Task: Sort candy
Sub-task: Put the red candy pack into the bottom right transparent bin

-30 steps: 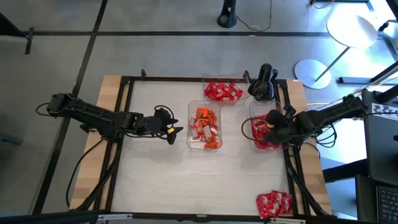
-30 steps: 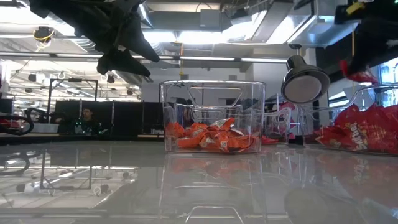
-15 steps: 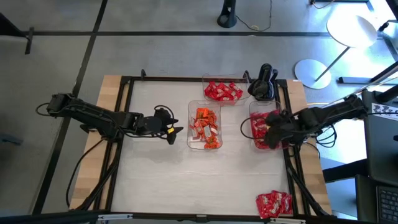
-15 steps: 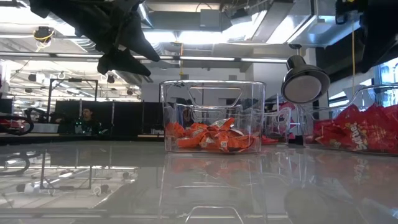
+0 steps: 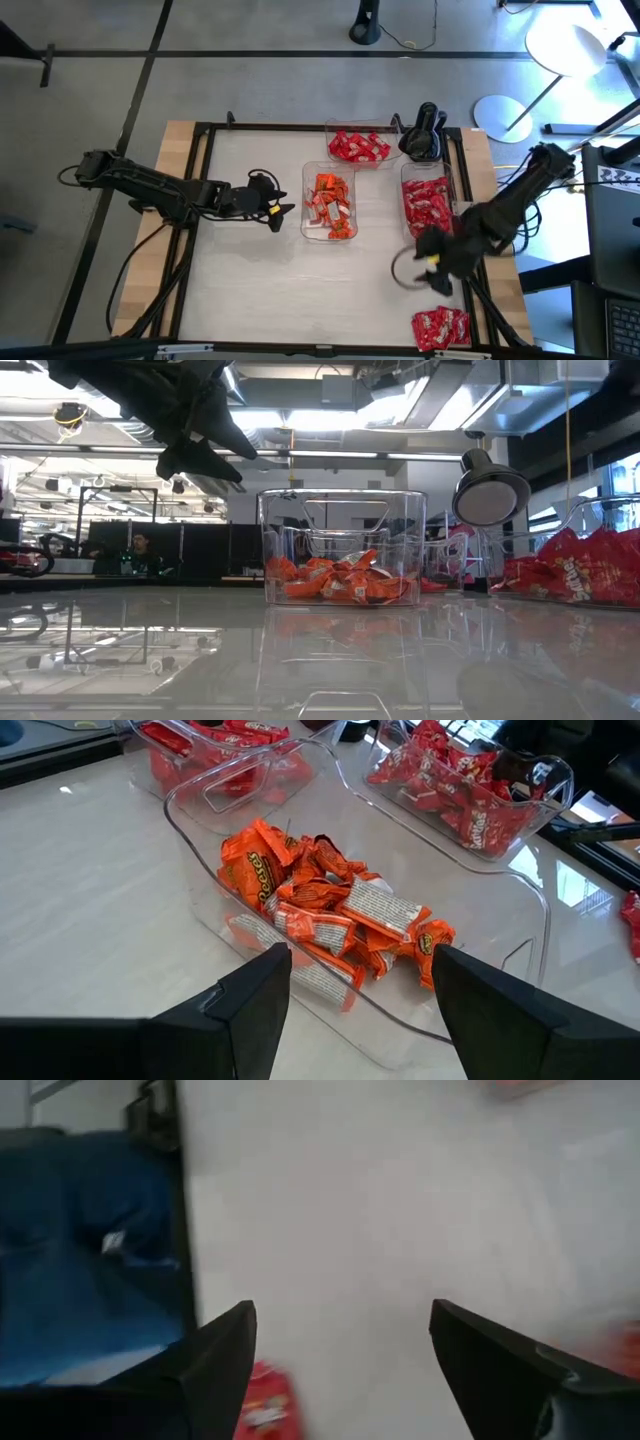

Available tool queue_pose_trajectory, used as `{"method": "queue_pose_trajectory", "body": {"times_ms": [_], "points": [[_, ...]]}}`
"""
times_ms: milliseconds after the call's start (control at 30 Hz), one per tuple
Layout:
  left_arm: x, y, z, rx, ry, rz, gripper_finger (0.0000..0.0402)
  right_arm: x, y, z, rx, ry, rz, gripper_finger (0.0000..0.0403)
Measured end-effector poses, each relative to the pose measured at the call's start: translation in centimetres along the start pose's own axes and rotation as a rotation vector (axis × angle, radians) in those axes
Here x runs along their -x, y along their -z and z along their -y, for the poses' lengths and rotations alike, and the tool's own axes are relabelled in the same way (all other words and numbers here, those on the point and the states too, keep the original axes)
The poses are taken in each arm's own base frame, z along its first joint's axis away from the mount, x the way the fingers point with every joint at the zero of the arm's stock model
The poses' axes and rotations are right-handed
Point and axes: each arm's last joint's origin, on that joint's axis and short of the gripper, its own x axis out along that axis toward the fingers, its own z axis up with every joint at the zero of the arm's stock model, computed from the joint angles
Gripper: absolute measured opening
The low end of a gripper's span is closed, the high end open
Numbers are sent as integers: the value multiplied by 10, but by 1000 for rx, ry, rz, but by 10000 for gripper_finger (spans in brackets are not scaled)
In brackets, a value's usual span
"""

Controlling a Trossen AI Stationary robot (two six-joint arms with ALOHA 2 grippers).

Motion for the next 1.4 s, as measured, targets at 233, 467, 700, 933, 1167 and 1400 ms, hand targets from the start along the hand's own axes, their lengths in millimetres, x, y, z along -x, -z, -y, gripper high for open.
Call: {"method": "queue_pose_trajectory", "body": {"times_ms": [233,467,700,933,1167,1400], "points": [[0,0,0,-14,0,1,233,-39,37,-42,-11,-51,-213,276],[0,0,0,-25,-2,1,233,-78,75,-67,36,-20,-314,270],[0,0,0,-25,-2,1,233,-122,93,-73,146,48,-329,270],[0,0,-1,-29,-6,-4,233,-149,105,-71,184,105,-394,270],[0,0,-1,-35,-7,-3,233,-153,106,-69,198,135,-371,205],[0,0,-1,-35,-7,-2,233,-148,104,-66,202,159,-379,98]]}}
